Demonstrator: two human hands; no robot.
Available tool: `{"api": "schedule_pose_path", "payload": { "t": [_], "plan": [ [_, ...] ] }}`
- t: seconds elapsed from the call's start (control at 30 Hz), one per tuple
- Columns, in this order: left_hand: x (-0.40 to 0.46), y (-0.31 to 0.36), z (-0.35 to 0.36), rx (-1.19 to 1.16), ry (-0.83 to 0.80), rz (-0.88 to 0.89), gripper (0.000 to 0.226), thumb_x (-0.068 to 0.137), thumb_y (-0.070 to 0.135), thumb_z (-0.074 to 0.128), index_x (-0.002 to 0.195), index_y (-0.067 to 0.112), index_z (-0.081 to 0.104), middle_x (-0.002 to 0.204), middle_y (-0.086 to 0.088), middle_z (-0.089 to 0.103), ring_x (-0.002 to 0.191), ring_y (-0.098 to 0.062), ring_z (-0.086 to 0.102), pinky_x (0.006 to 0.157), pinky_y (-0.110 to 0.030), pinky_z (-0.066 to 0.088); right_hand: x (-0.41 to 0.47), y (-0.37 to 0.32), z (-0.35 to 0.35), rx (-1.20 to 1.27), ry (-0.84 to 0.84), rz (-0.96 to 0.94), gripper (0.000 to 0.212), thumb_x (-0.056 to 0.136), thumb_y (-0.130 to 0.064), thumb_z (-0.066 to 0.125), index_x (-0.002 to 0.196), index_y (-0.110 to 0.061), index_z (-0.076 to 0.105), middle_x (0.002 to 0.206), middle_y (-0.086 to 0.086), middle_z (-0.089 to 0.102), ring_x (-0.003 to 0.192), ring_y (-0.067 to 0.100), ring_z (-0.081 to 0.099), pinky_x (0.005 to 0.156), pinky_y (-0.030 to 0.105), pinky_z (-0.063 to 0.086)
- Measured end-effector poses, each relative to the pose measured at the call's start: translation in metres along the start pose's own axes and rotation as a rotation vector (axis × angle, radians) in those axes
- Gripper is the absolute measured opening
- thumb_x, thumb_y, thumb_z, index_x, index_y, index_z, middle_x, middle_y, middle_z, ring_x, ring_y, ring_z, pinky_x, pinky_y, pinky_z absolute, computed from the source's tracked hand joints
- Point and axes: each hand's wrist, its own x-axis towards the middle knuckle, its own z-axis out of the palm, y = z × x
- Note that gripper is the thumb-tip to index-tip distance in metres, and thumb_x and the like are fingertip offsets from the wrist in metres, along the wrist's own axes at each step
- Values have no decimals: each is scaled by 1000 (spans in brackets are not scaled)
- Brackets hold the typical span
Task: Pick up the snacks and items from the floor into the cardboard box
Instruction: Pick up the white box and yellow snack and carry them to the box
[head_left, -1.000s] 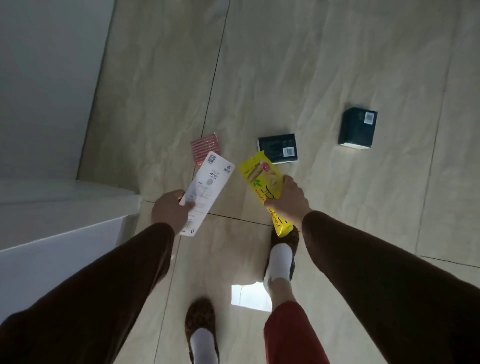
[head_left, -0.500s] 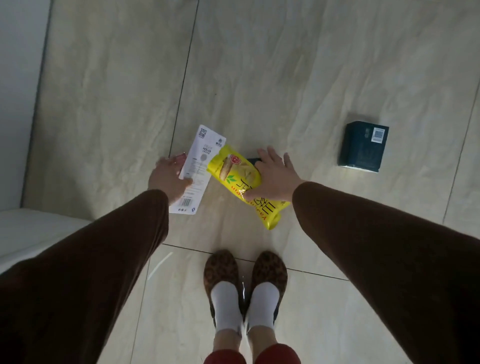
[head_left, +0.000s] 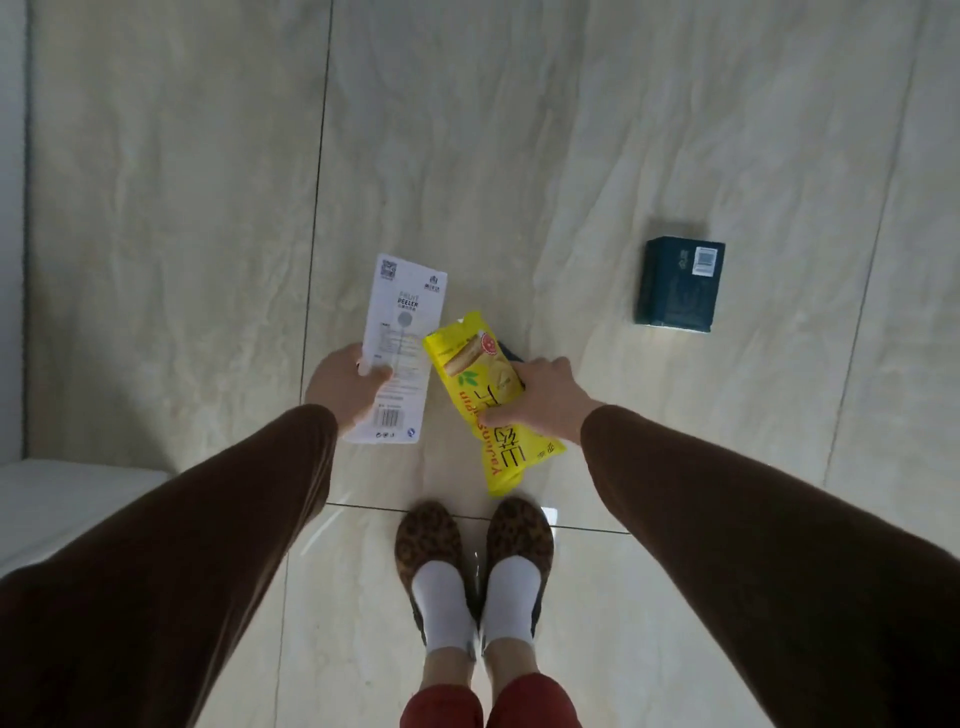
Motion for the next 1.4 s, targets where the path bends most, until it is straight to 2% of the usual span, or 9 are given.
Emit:
{"api": "schedule_pose_path", "payload": {
  "t": [0.2,0.33,0.47,0.67,0.83,0.9,0.97,1.13,1.4],
  "plan": [
    [-27,75,16,28,-116,85,27,98,33,56,119,21,66,118,0,73,103,-26,69,94,-44,55,-63,60,-40,372,123,185,89,52,-76,73,128,-30,68,115,3,70,117,29,61,101,47,55],
    [-51,142,48,-38,-156,153,23,97,32,54,113,20,66,106,1,74,93,-25,72,72,-40,60,-100,109,-71,560,199,207,61,69,-55,83,124,-29,72,111,-2,78,104,22,72,91,38,57],
    [-66,211,97,-127,-217,186,26,97,33,57,116,18,65,112,-4,74,96,-26,72,81,-46,60,-119,157,-94,655,251,213,53,72,-52,84,119,-31,73,108,-6,79,103,18,74,85,33,56],
    [-56,282,180,-201,-187,126,26,94,31,64,116,18,65,110,-3,74,91,-26,73,70,-52,63,-114,232,-114,689,265,191,59,69,-58,84,121,-33,71,113,-3,76,111,23,69,97,42,57],
    [-25,311,232,-227,-48,85,27,95,20,64,118,11,56,114,-4,70,96,-25,69,61,-29,54,-89,293,-124,689,271,193,77,53,-77,79,121,-42,69,119,-2,72,121,28,63,106,50,52],
    [-8,313,243,-202,5,60,28,95,16,64,116,11,46,111,-2,65,95,-25,67,66,-34,55,-76,311,-127,703,259,192,78,52,-81,79,122,-48,66,122,-2,70,124,29,61,109,51,49],
    [7,315,252,-214,72,1,38,90,14,68,115,16,40,115,-3,58,102,-29,65,79,-46,60,-65,324,-129,716,244,187,76,52,-81,79,120,-51,66,123,-2,70,125,29,60,110,53,48],
    [31,312,275,-38,122,-51,77,82,40,75,141,10,35,136,-16,43,125,-36,48,103,-46,44,-51,343,-131,775,253,180,78,48,-83,82,118,-53,67,122,-3,71,122,27,63,110,51,49],
    [47,299,295,-234,23,-151,116,39,68,85,132,19,38,125,-4,55,110,-28,62,93,-53,56,-37,356,-124,785,278,218,95,36,-93,77,121,-53,64,125,-3,69,125,29,60,111,54,46]
  ]
}}
